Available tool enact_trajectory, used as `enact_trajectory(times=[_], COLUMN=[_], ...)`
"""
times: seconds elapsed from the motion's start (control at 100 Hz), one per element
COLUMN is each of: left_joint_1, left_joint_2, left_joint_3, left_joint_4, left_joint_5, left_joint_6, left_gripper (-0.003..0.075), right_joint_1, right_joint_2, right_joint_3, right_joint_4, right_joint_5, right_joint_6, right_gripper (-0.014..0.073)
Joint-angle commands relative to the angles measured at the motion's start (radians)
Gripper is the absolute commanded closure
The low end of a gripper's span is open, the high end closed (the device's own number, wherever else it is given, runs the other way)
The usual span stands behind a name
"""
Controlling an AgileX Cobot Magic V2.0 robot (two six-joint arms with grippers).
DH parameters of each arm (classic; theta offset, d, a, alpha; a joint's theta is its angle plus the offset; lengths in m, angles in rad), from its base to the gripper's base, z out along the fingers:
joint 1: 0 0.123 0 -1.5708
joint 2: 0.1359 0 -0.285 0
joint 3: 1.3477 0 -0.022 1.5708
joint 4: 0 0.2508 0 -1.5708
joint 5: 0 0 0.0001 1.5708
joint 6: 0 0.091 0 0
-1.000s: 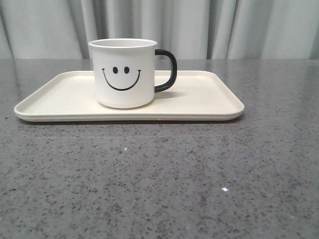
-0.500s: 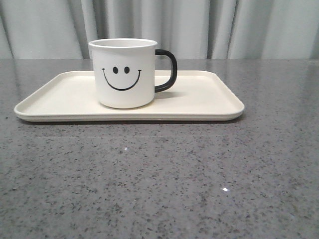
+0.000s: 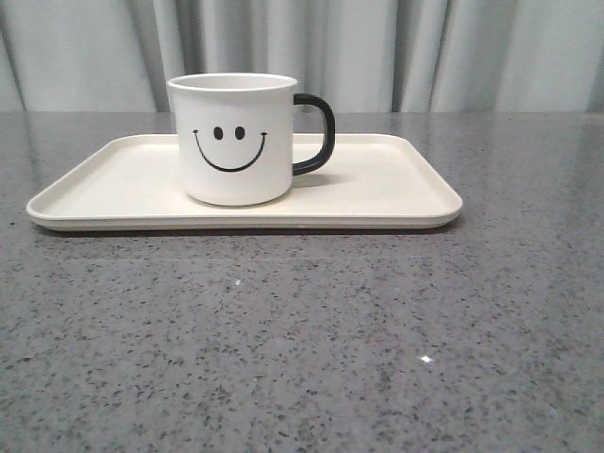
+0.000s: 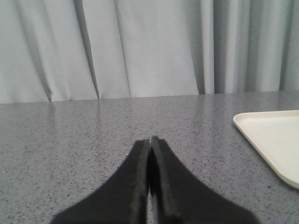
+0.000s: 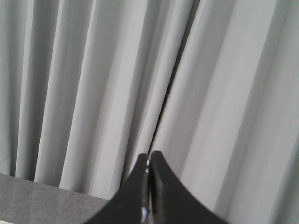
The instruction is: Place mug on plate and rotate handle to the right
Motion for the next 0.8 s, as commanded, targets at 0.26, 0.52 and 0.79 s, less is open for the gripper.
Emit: enact_trajectory(times=[0.26, 0.52, 0.79], left_joint_1=[0.003, 0.003, 0.003], left_joint_2=[-0.031, -0.031, -0.031], left_joint_3=[0.008, 0.008, 0.008], left_joint_4=[0.064, 0.064, 0.064], left_joint_5=[-0.114, -0.114, -0.114], left_joint_6=[0.005, 0.005, 0.005], left_gripper=[0.0740, 0.0740, 0.0740], right_joint_1=[-0.007, -0.007, -0.007], right_joint_2=[0.009, 0.009, 0.009], right_joint_3=[-0.021, -0.021, -0.021], right_joint_4=[0.005, 0.005, 0.005], right_joint_5=[-0.075, -0.075, -0.075], right_joint_6=[-0.002, -0.002, -0.002], right_gripper=[0.0653, 0.0653, 0.0653])
